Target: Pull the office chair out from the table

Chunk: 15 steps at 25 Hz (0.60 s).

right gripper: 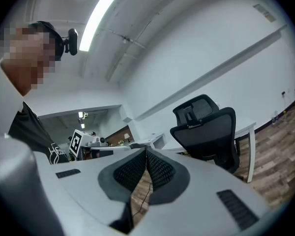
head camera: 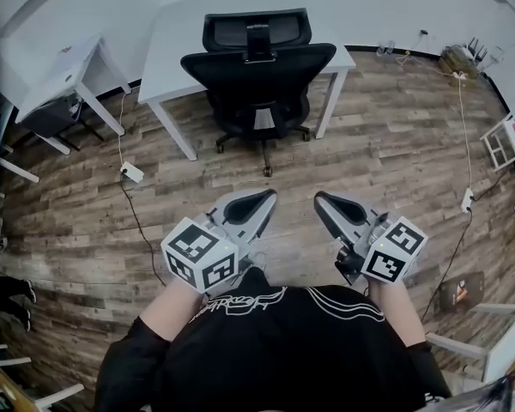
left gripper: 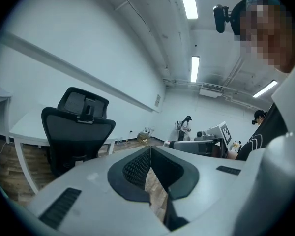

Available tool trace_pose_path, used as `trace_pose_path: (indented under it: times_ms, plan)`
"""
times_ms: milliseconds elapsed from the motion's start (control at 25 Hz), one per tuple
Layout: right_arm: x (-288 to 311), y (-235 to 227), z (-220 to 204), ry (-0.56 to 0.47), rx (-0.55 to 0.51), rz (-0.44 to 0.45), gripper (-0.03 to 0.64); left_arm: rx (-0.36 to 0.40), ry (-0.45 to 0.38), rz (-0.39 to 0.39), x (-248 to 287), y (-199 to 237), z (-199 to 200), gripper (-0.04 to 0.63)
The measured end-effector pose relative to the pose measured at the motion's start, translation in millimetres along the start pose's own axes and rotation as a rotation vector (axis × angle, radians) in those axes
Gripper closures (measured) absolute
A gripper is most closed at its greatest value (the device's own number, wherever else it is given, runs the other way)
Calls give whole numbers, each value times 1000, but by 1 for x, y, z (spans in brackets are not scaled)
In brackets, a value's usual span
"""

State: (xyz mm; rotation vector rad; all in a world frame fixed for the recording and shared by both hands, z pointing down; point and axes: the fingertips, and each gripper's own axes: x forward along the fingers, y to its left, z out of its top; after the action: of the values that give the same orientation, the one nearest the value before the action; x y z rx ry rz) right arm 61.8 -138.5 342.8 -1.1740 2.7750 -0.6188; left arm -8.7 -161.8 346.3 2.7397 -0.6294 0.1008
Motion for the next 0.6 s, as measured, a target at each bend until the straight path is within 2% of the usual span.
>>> trace_pose_path:
  times_ms: [160, 320, 480, 600]
  plan:
    - [52, -25, 15, 15, -19, -42, 580, 57, 3, 18, -2, 65, 19, 588]
    - [97, -50, 28, 29, -34, -79, 580, 54, -24, 11, -6, 119, 35, 588]
    - [125, -69, 39, 29, -80, -132, 580, 105, -11, 32, -9, 165, 44, 588]
    - [134, -88, 45, 37, -127, -197, 580, 114, -11, 45, -8, 191, 49, 588]
